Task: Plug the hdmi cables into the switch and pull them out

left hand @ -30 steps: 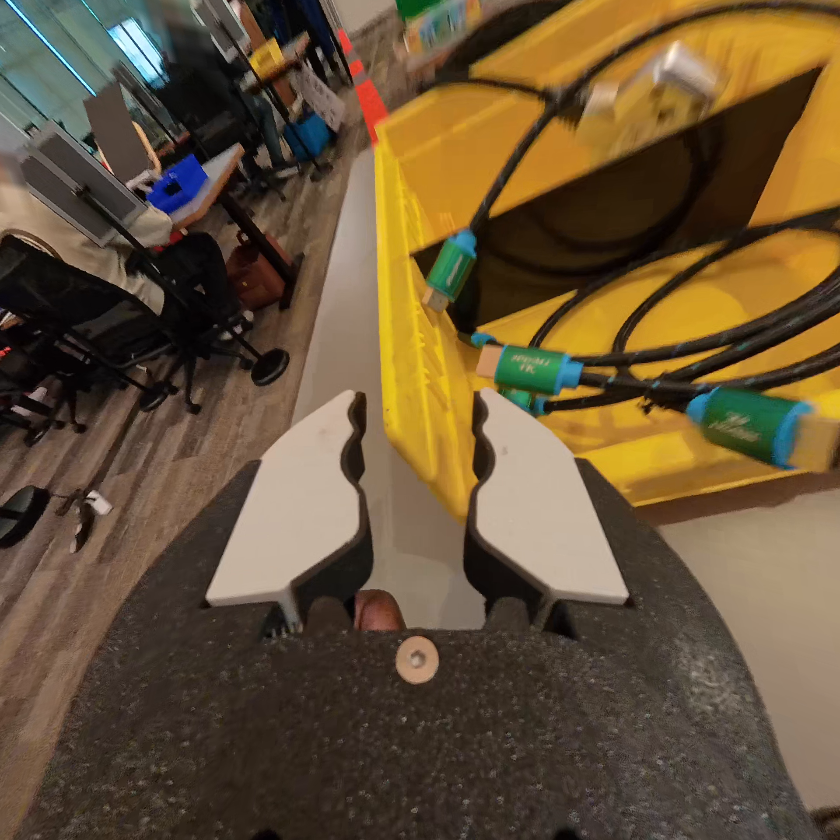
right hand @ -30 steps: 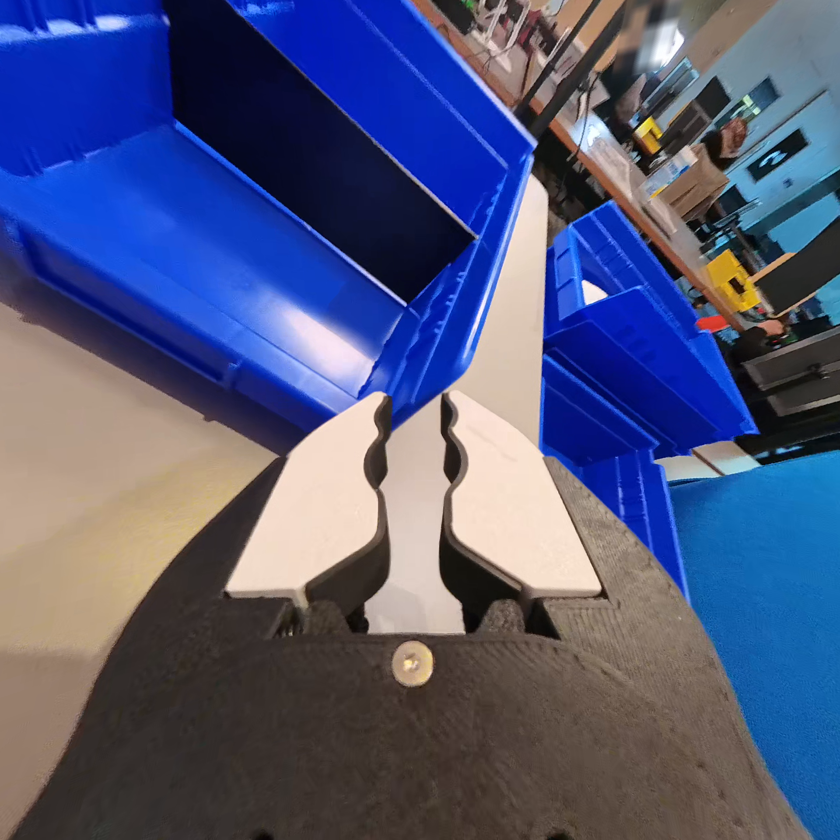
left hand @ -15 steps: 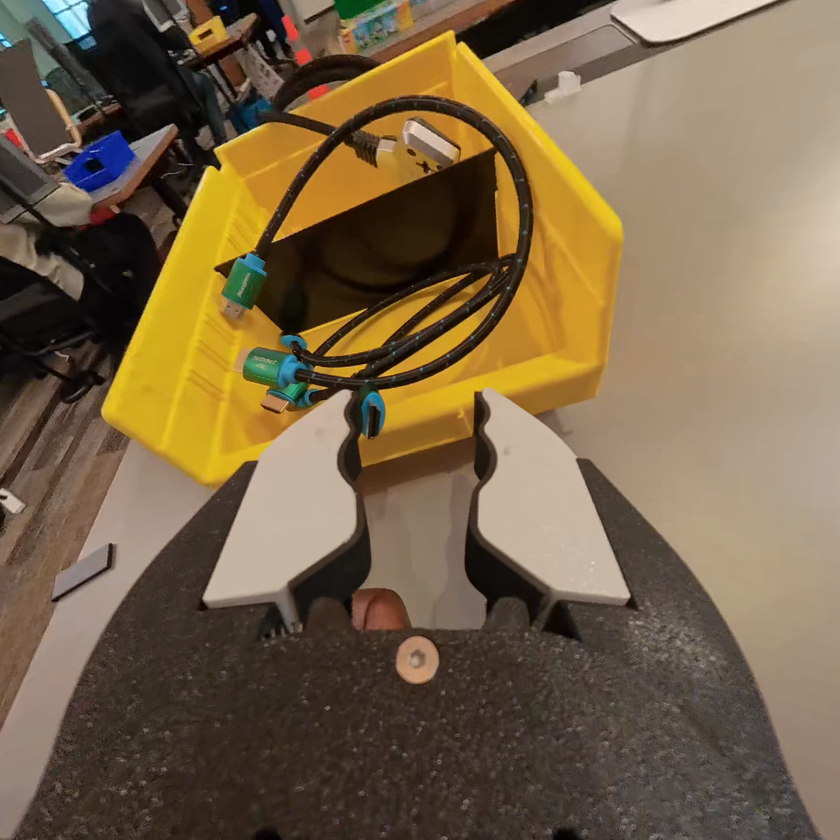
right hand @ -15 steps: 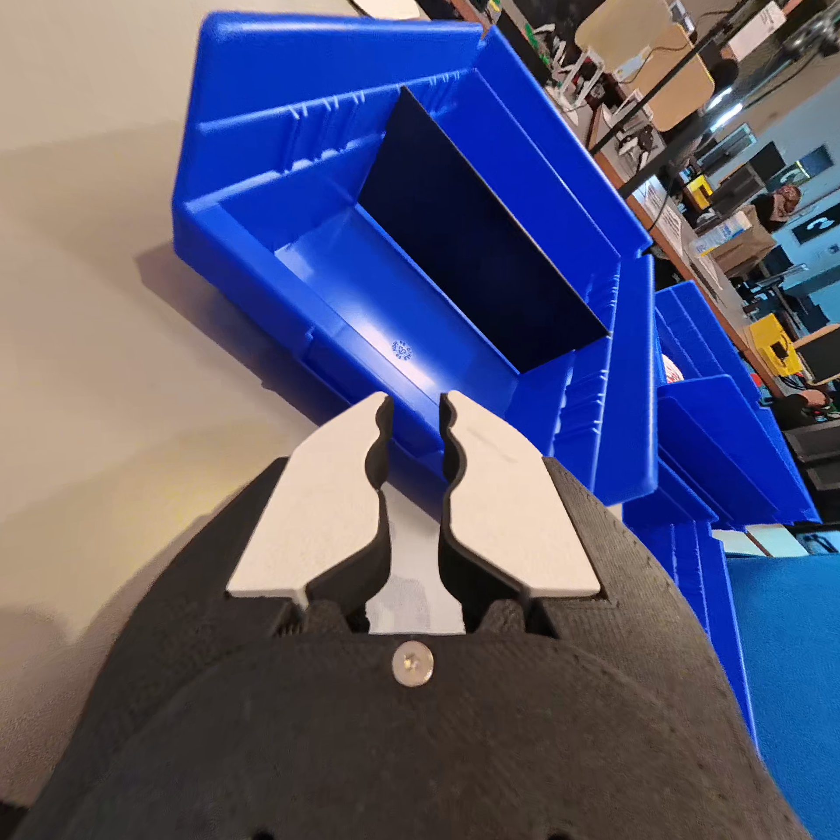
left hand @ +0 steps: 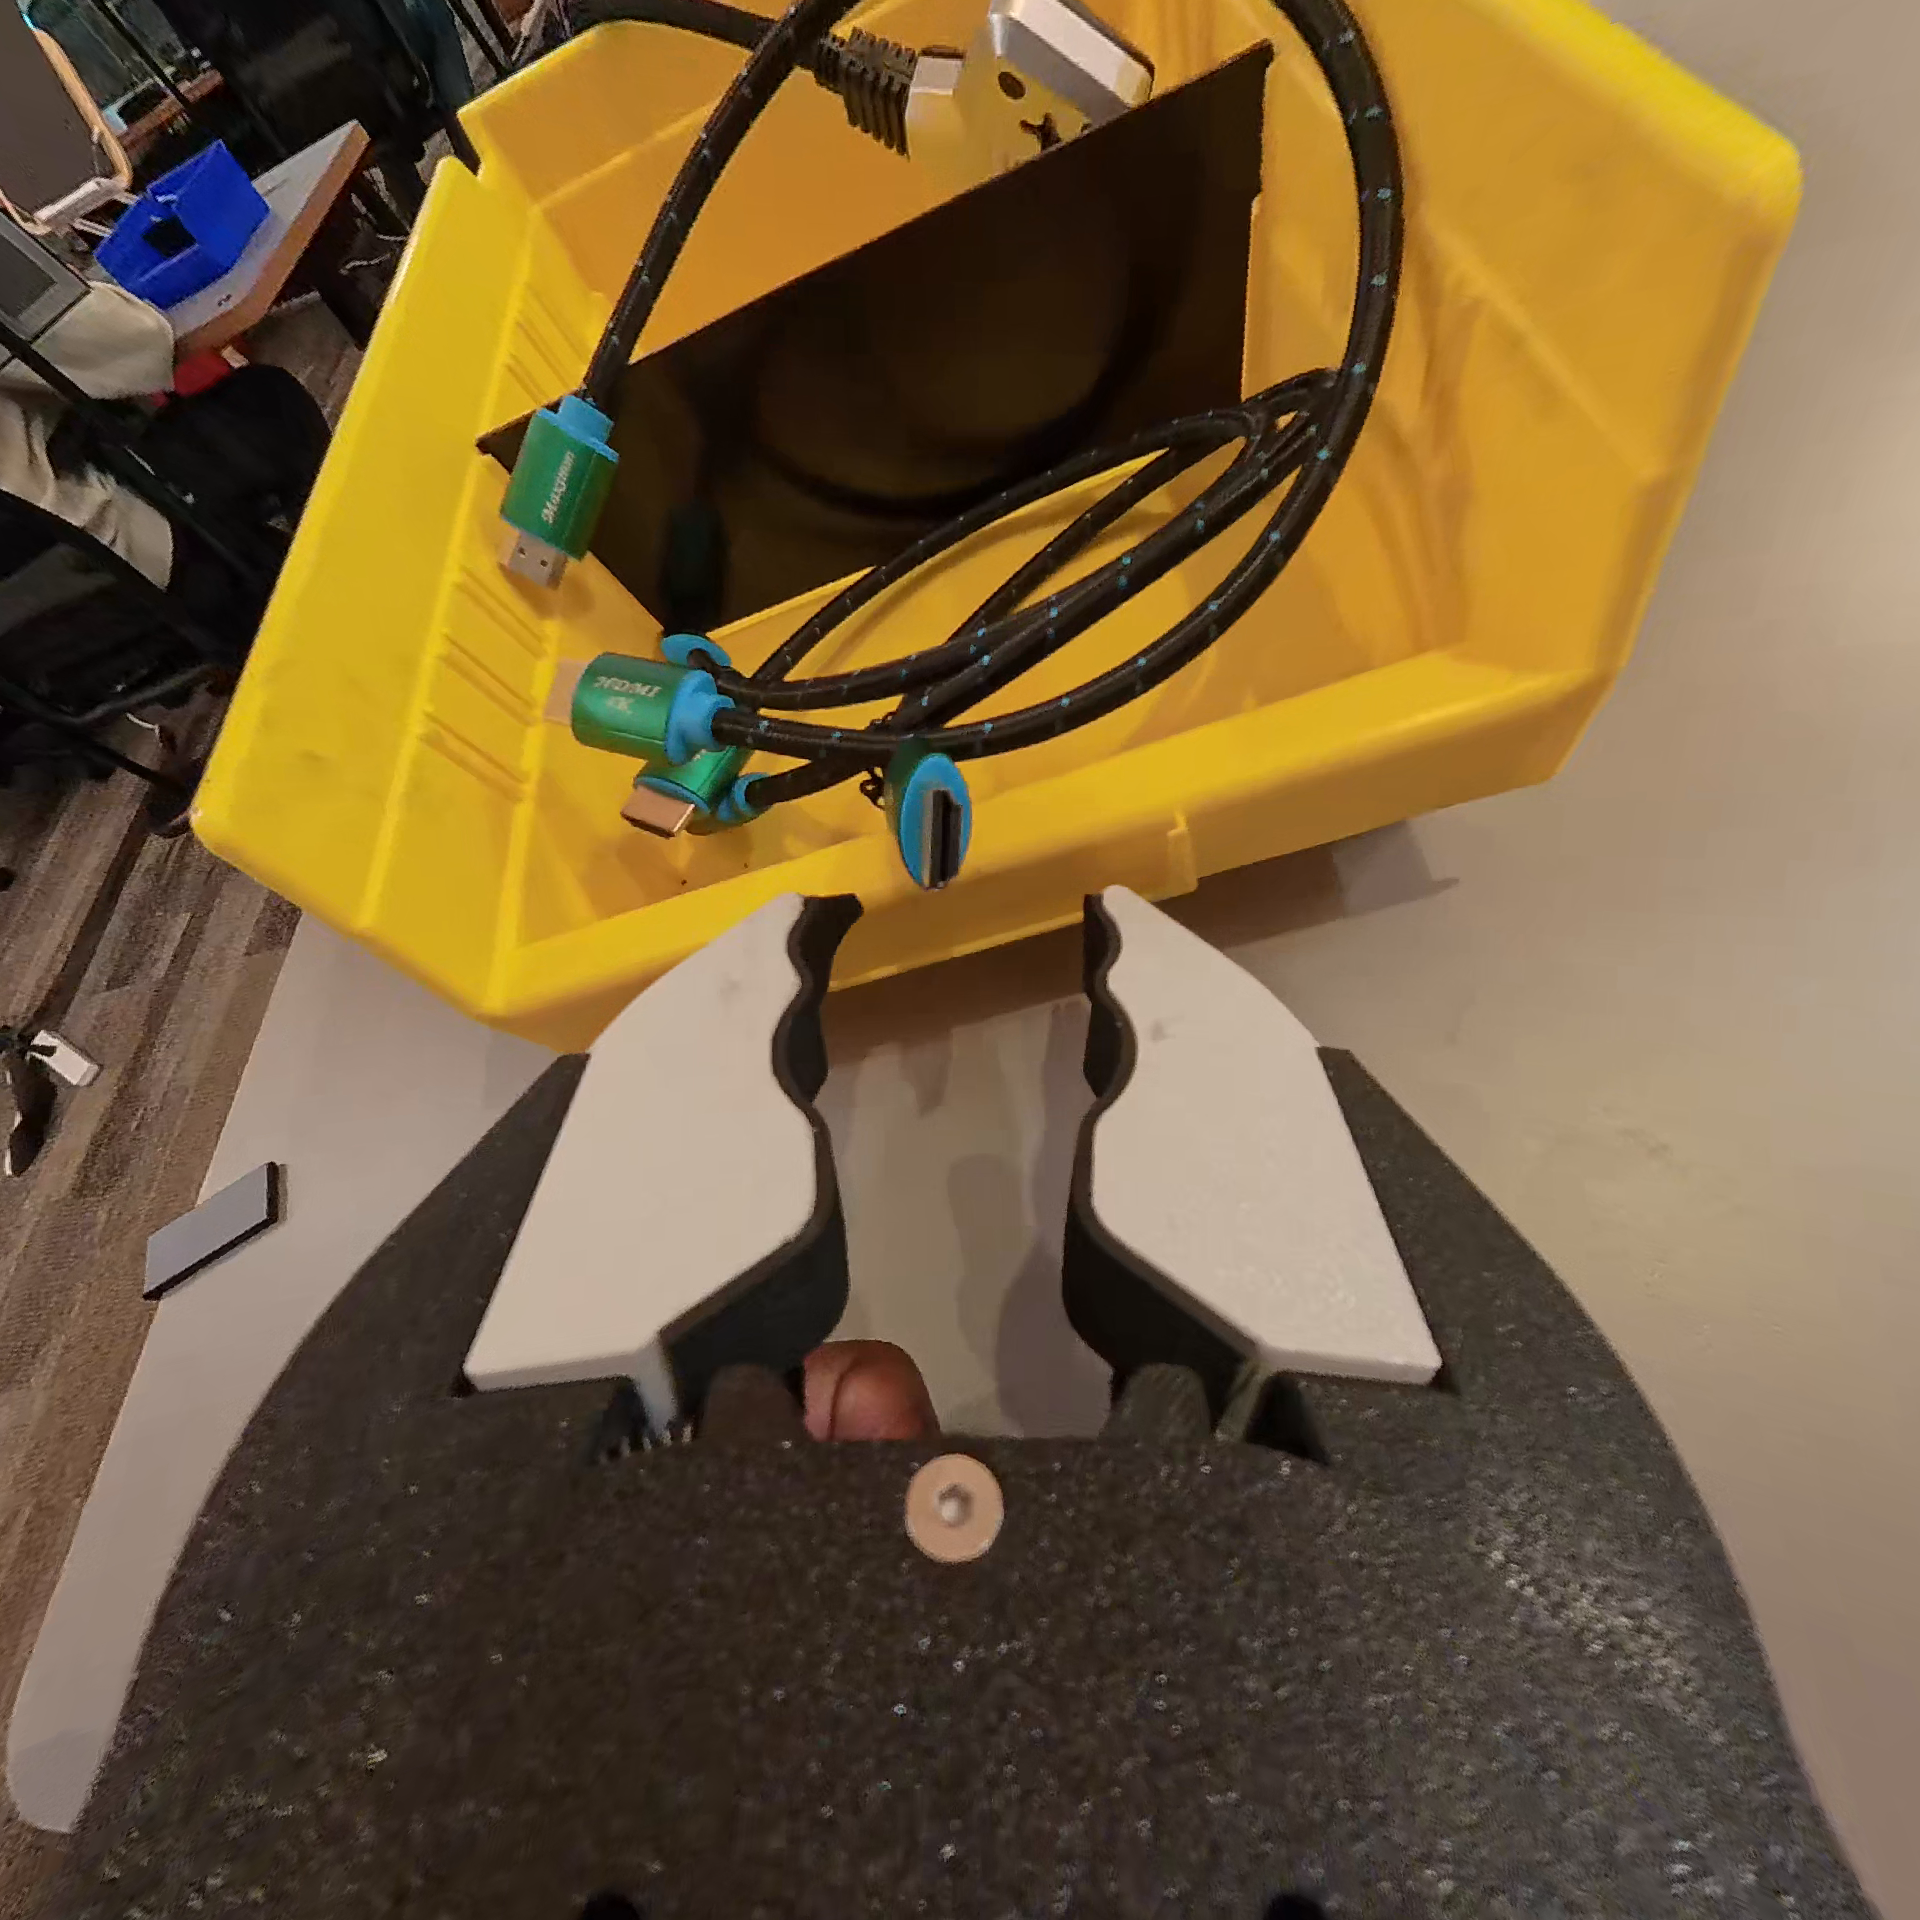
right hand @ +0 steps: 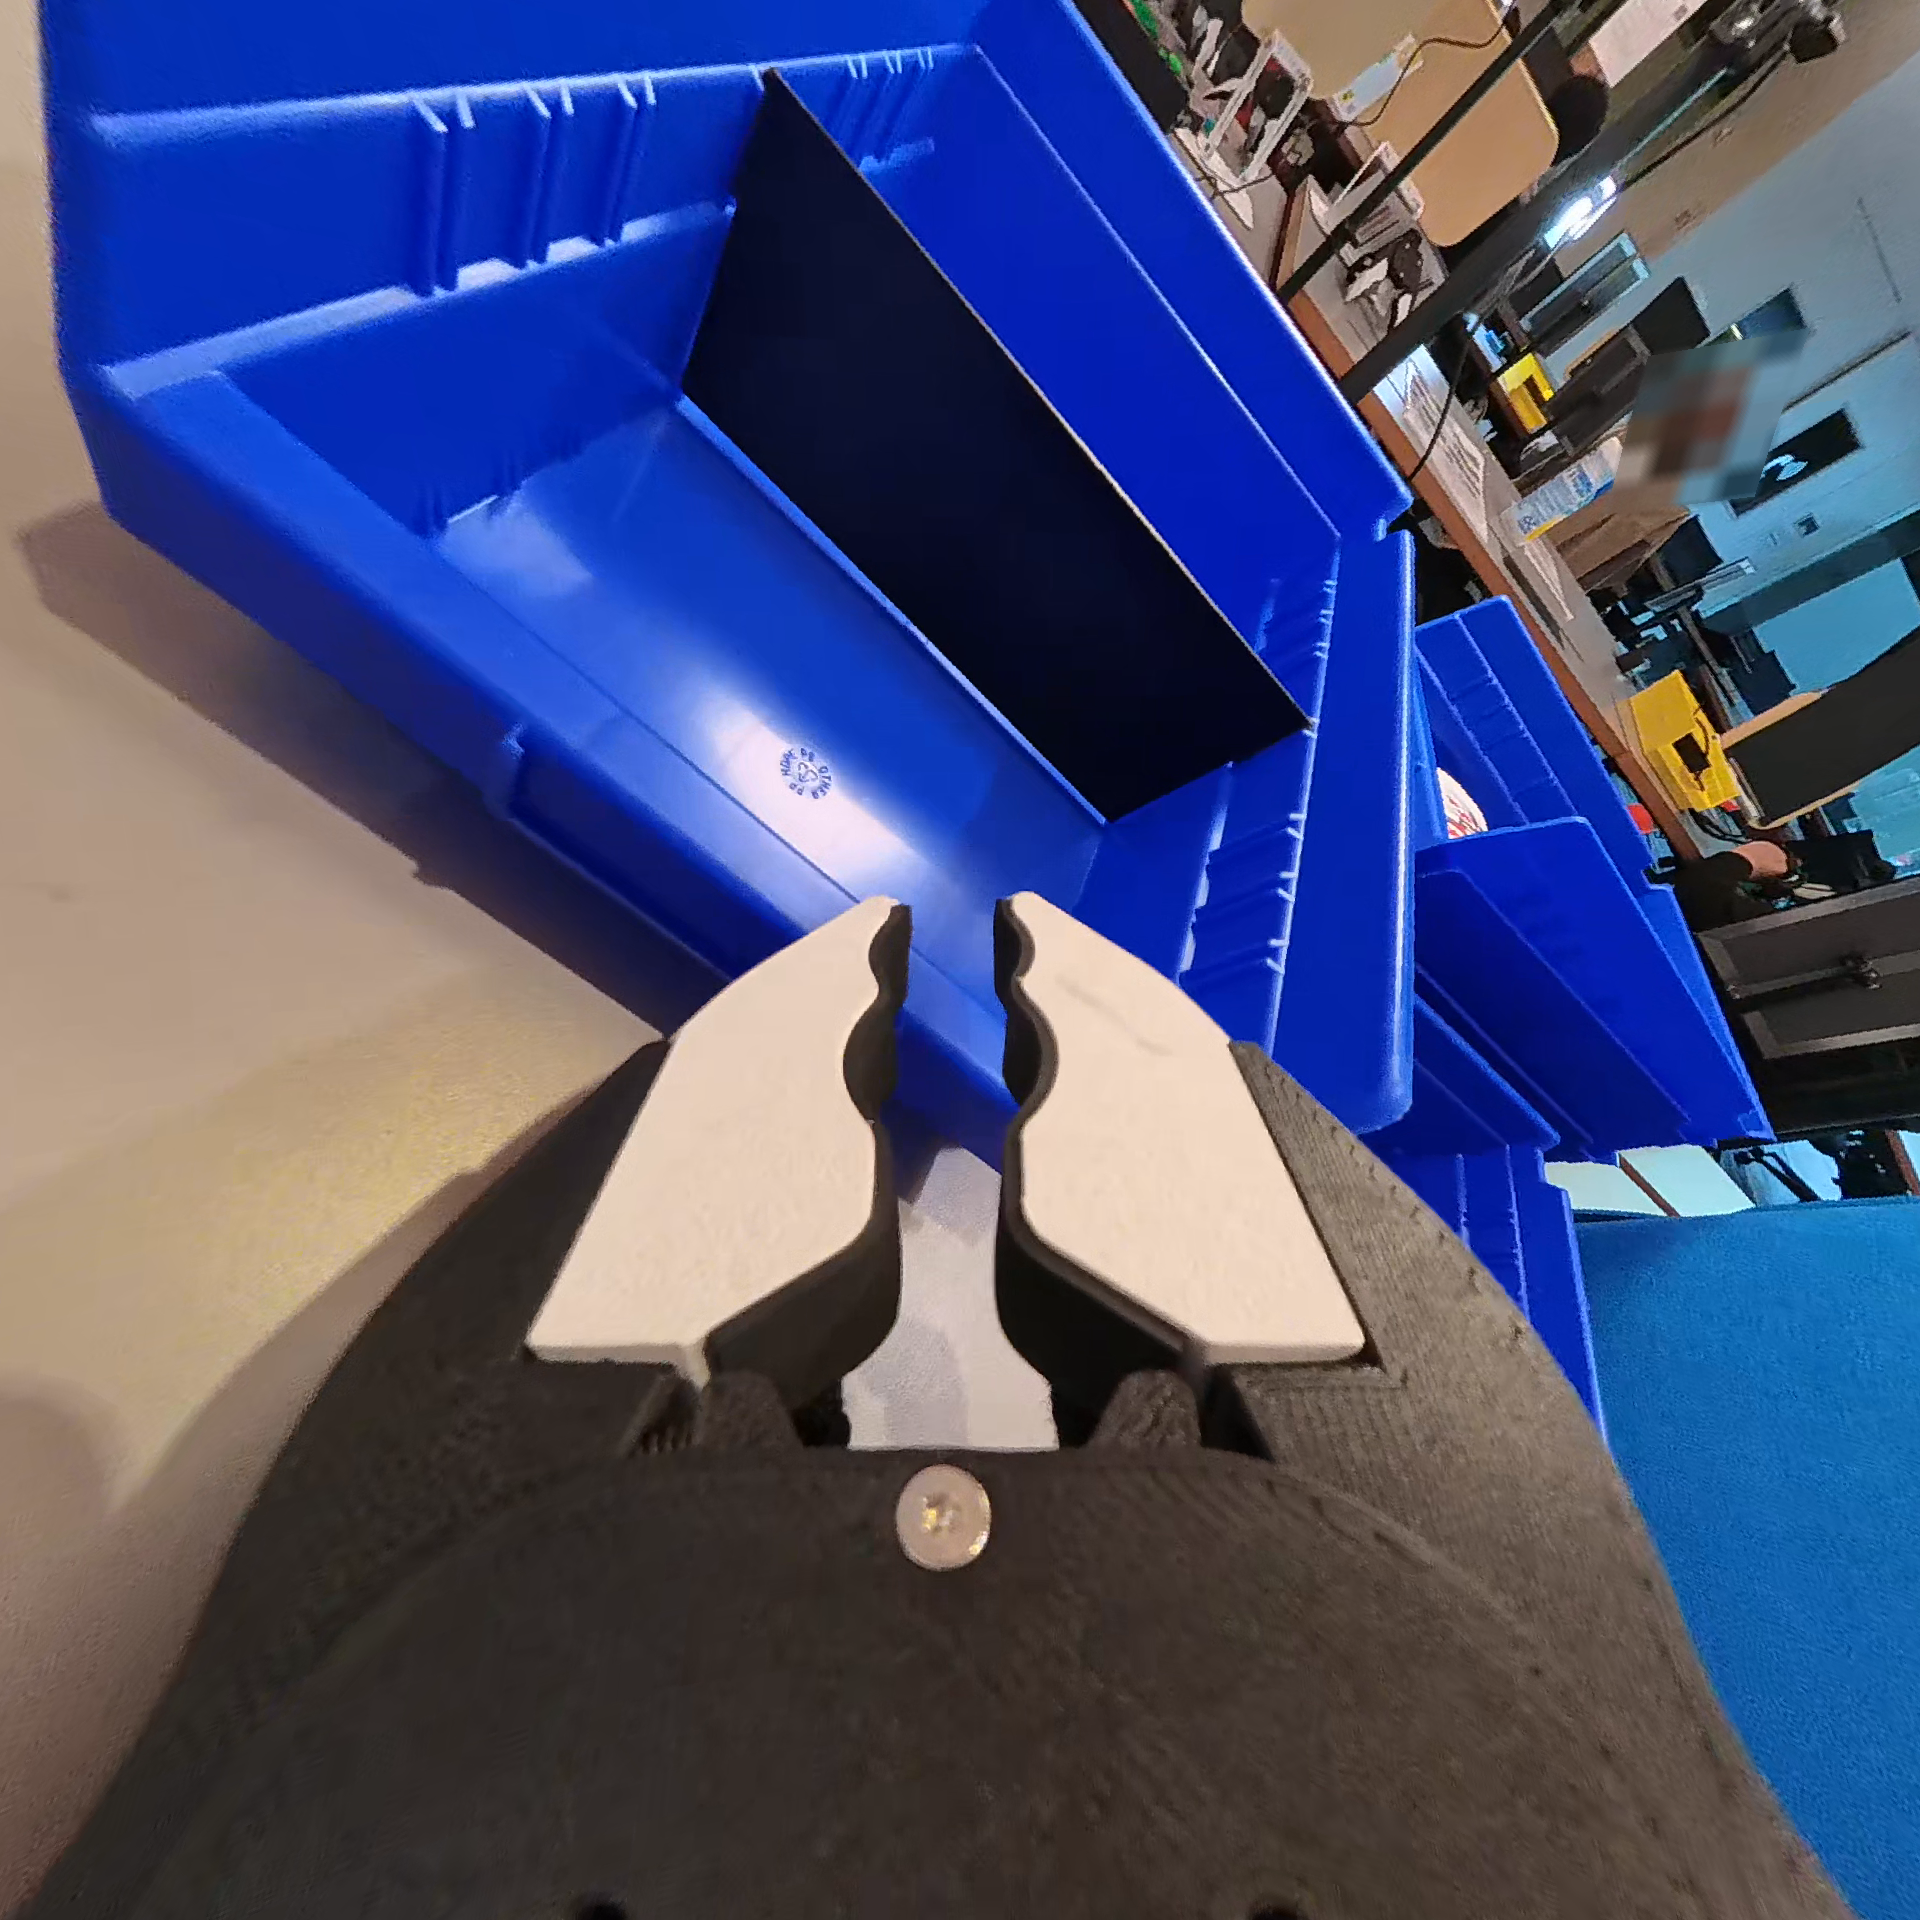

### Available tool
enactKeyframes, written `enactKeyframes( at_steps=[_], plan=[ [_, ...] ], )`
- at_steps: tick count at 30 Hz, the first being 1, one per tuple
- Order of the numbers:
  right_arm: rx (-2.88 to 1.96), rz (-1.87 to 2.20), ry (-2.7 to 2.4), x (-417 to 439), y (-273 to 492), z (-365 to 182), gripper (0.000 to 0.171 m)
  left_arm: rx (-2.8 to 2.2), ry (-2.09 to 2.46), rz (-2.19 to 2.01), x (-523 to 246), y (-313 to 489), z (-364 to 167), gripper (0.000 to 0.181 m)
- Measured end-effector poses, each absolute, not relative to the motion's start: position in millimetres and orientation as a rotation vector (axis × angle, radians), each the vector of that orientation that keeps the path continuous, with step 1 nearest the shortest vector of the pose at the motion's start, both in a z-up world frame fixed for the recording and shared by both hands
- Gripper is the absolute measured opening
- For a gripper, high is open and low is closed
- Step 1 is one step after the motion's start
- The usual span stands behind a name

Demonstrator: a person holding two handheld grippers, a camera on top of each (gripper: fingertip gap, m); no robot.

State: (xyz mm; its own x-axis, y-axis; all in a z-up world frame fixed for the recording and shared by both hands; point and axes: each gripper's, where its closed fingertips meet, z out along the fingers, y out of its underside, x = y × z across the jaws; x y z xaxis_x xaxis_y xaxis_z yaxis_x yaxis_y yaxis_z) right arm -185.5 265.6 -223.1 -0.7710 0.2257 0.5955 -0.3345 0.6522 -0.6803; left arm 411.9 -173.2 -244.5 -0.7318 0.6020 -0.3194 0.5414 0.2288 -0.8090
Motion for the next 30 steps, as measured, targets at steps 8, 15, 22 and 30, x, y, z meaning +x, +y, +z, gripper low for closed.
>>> enactKeyframes(
  at_steps=[8, 15, 22, 30],
  plan=[
    [0.097, 1.075, -2.191, -192, 266, -224, 0.012, -1.139, -2.389, 1.577, 417, -183, -243, 0.047],
    [0.064, 1.088, -2.208, -201, 274, -224, 0.016, -1.153, -2.454, 1.553, 430, -198, -253, 0.047],
    [0.148, 1.224, -2.292, -146, 268, -214, 0.021, -0.982, -2.293, 1.643, 424, -180, -216, 0.047],
    [0.384, 1.391, -2.479, -51, 205, -236, 0.024, -1.094, -2.307, 1.541, 394, -202, -173, 0.050]
  ],
)
